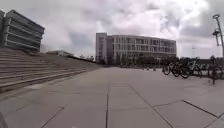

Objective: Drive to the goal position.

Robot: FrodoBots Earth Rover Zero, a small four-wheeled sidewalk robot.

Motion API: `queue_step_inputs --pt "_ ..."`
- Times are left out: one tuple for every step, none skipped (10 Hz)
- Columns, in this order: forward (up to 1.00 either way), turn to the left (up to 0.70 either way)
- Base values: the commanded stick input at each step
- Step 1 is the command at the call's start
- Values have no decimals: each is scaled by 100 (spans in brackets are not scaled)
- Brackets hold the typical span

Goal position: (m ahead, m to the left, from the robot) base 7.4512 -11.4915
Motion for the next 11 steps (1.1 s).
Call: queue_step_inputs --pt "69 0" --pt "69 0" --pt "70 0" --pt "70 0" --pt "70 0" --pt "70 0" --pt "70 0" --pt "70 0" --pt "70 0" --pt "70 0" --pt "70 0"
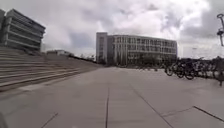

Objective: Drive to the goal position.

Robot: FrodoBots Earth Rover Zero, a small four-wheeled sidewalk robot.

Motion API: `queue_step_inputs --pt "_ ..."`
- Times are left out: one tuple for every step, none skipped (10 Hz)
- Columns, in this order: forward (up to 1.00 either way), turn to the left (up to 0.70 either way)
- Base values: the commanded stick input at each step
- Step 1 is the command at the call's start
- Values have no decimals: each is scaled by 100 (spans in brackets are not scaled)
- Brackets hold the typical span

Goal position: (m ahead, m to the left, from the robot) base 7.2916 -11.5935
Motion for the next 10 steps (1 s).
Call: queue_step_inputs --pt "70 0" --pt "70 -8" --pt "70 -5" --pt "70 0" --pt "70 0" --pt "70 0" --pt "70 -2" --pt "70 -10" --pt "70 -4" --pt "70 0"
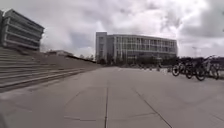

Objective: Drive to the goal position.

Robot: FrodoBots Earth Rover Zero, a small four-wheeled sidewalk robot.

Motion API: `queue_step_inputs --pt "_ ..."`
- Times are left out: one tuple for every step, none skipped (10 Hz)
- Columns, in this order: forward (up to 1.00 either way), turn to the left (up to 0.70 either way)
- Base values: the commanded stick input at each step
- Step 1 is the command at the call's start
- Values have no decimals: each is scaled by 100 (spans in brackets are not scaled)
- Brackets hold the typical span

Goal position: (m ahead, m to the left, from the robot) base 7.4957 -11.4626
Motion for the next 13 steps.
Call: queue_step_inputs --pt "70 0" --pt "70 0" --pt "70 0" --pt "70 0" --pt "70 0" --pt "44 0" --pt "0 0" --pt "0 0" --pt "0 0" --pt "0 0" --pt "0 0" --pt "0 0" --pt "0 0"
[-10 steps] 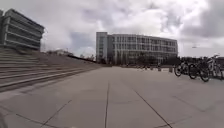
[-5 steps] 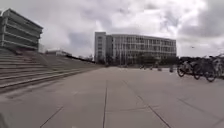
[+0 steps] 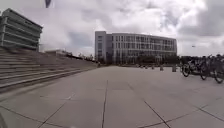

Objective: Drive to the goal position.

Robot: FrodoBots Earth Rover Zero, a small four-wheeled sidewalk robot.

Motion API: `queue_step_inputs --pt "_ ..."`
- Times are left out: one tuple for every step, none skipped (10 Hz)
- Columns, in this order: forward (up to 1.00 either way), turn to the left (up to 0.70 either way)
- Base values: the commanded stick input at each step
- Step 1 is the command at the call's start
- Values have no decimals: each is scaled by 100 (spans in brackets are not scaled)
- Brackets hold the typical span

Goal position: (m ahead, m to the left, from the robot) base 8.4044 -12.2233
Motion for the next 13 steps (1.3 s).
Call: queue_step_inputs --pt "0 0" --pt "0 0" --pt "16 0" --pt "70 0" --pt "70 0" --pt "70 0" --pt "70 0" --pt "70 0" --pt "70 0" --pt "70 0" --pt "70 0" --pt "70 0" --pt "70 0"
